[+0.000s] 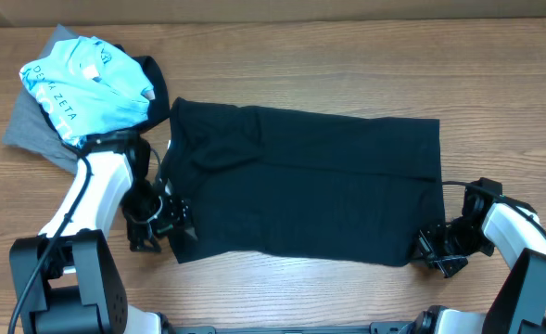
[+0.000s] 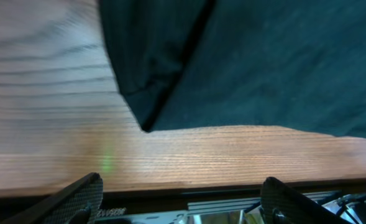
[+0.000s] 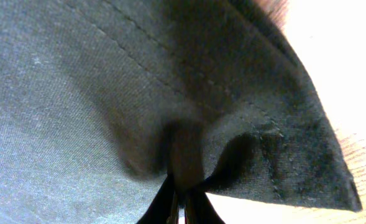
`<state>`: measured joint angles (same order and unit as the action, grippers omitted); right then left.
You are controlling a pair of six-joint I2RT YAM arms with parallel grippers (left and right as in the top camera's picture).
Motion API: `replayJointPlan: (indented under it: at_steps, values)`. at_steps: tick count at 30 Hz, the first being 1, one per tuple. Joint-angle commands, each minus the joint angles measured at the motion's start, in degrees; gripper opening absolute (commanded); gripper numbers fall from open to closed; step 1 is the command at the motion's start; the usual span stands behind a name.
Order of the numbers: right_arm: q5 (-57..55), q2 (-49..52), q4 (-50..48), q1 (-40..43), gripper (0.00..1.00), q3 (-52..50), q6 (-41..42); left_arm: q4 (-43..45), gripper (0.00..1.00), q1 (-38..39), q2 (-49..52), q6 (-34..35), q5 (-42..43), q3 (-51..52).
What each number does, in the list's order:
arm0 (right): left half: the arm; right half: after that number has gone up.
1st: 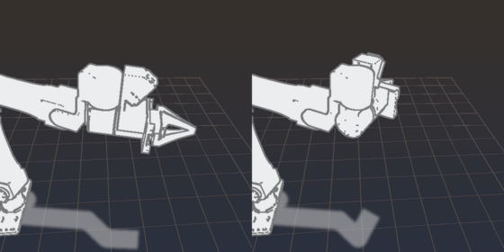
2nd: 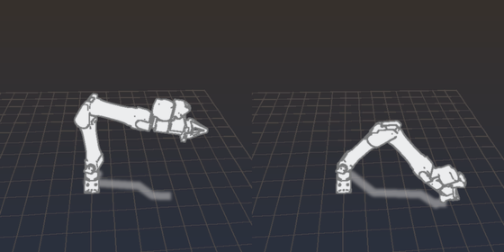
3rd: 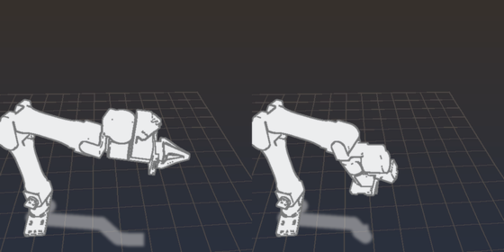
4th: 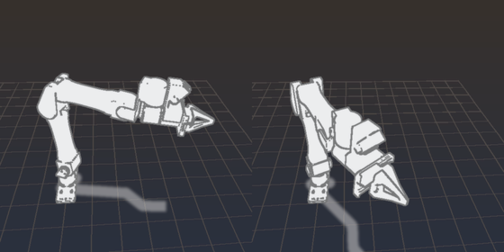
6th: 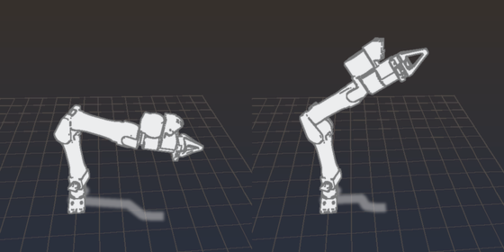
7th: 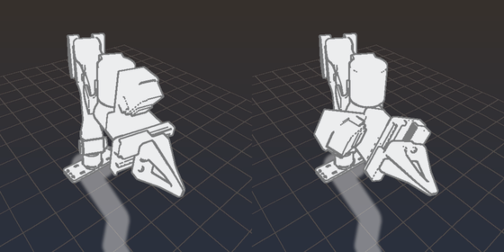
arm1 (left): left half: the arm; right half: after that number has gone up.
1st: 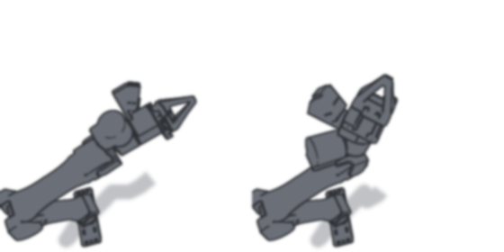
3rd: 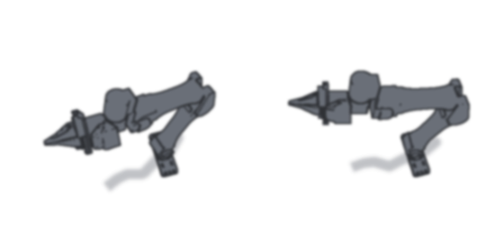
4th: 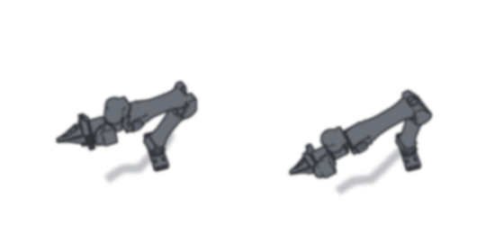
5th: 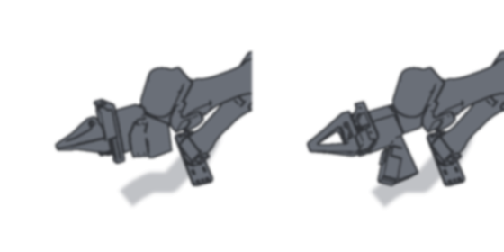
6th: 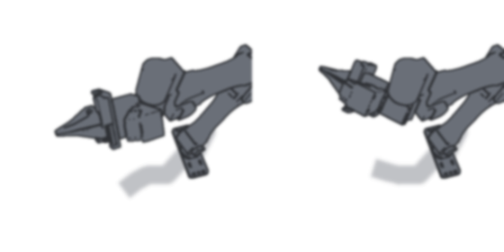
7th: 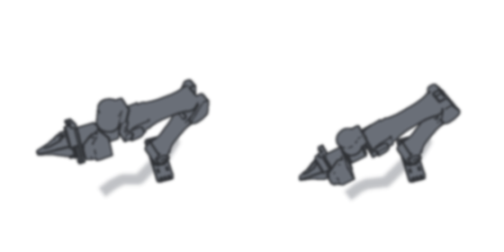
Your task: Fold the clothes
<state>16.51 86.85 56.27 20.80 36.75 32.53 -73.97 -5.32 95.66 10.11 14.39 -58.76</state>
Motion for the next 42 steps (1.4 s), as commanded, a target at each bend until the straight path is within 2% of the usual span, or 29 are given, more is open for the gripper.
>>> replayJointPlan:
  at_steps: [1, 3, 7, 9, 13, 16, 20, 21, 27, 34, 39, 40, 42]
  values:
    - [-2.71, 1.14, -2.23, -0.04, 0.04, 0.39, -1.11, 3.06, 0.90, 0.22, -0.55, -0.52, 3.72, 4.79]
    - [-2.71, 1.14, -2.49, -0.04, 0.04, 0.39, -1.11, 5.35, 0.93, 0.22, -0.52, 0.44, 3.65, 6.27]
    - [-2.71, 1.14, -2.62, -0.04, 0.04, 0.39, -1.11, 8.61, 0.90, 0.20, -0.52, 3.43, 0.15, 8.83]
    - [-2.71, 1.14, -2.64, -0.04, 0.04, 0.39, -1.11, 9.84, 0.86, 0.22, -0.52, 5.51, -2.08, 9.97]
    - [-2.71, 1.14, -2.67, -0.04, 0.04, 0.39, -1.11, 13.05, 0.70, 0.22, -0.52, 7.82, -3.23, 11.63]
    - [-2.69, 1.14, -2.67, -0.04, 0.04, 0.39, -1.33, 14.97, 0.48, 0.20, -0.52, 8.37, -3.45, 12.13]
    - [-2.71, 1.14, -2.64, -0.04, 0.04, 0.39, -1.46, 15.23, 0.07, 0.13, -0.55, 8.37, -2.54, 12.13]
    - [-2.75, 1.14, -2.69, -0.04, 0.04, 0.39, -1.53, 14.99, 0.04, 0.04, -0.55, 8.37, -2.25, 12.11]
    - [-2.75, 1.14, -2.43, -0.04, 0.04, 1.22, -2.62, 12.17, 0.04, -0.15, -0.55, 8.07, -1.84, 10.12]
    - [-2.75, 1.14, 0.46, -0.04, 0.04, 4.17, -3.17, 5.44, 0.04, -1.20, -0.59, 4.94, -1.73, 1.20]
    - [-2.73, 1.14, 1.09, -0.04, 0.04, 5.27, -4.09, 4.31, 0.04, -1.18, -0.59, 3.80, -1.66, -2.82]
    - [-2.73, 1.14, 1.07, -0.04, 0.04, 5.25, -4.09, 4.09, 0.10, -1.14, -0.59, 3.78, -1.51, -2.80]
    - [-2.71, 1.14, 1.16, -0.04, 0.04, 5.25, -4.09, 3.54, 0.28, -0.61, -0.57, 3.80, -0.48, -2.10]
